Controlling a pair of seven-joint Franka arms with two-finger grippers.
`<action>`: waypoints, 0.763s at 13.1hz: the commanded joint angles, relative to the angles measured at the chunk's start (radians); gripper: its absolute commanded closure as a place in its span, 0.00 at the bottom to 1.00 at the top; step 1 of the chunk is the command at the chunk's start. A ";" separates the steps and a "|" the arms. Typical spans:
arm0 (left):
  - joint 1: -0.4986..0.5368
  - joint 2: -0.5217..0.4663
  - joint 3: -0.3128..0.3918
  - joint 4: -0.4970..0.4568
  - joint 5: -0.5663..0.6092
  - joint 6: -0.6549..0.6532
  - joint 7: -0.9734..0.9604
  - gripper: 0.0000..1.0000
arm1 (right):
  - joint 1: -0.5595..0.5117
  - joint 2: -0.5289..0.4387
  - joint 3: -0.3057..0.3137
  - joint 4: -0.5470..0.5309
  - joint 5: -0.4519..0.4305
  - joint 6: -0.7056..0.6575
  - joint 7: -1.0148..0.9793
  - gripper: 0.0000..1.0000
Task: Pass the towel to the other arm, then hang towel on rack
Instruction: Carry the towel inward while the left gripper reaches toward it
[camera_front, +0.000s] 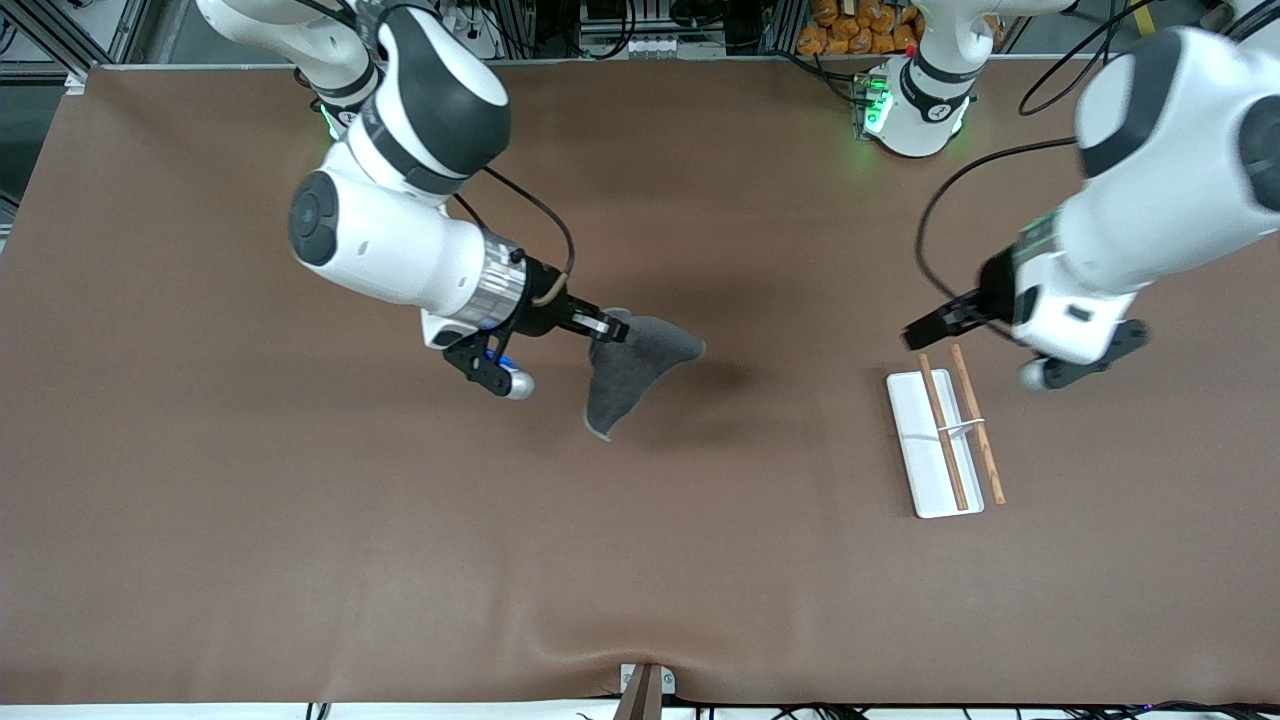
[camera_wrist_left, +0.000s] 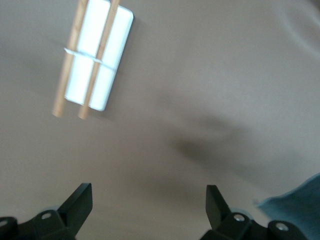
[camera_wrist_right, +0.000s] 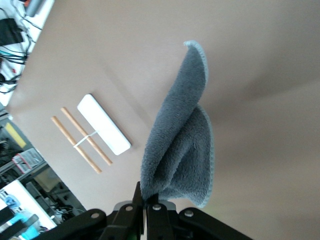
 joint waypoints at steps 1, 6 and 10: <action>-0.056 0.049 -0.003 0.010 -0.016 0.040 -0.196 0.00 | 0.048 0.024 -0.010 0.019 0.027 0.075 0.008 1.00; -0.140 0.109 -0.003 0.010 -0.012 0.116 -0.502 0.00 | 0.077 0.041 -0.010 0.039 0.051 0.109 0.010 1.00; -0.156 0.180 -0.001 0.009 -0.002 0.142 -0.608 0.00 | 0.086 0.046 -0.010 0.041 0.053 0.115 0.011 1.00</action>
